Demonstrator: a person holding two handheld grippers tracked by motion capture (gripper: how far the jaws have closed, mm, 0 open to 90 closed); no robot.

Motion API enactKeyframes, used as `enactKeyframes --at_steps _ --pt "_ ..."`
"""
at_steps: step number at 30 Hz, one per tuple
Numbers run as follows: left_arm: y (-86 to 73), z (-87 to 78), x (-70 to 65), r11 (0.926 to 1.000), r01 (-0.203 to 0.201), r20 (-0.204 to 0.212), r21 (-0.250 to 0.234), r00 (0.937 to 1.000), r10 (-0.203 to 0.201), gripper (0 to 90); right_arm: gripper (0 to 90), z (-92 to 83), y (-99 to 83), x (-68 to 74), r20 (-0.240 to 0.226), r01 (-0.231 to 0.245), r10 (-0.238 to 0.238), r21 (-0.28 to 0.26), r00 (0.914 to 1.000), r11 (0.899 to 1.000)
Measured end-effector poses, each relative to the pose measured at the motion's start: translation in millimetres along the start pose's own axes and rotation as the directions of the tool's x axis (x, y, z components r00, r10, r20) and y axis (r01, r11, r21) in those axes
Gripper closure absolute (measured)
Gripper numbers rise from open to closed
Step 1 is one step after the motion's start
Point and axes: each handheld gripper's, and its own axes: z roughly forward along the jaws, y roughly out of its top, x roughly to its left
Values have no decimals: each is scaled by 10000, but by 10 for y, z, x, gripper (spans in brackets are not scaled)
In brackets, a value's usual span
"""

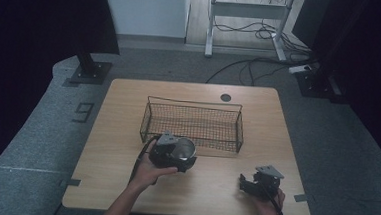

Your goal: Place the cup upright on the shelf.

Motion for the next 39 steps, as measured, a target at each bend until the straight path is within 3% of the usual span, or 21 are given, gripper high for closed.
enactKeyframes --at_steps 39 --pt "199 -232 203 9991 110 -180 -421 9998 -117 124 123 3 4 -1 11 -37 37 1 10000 10000"
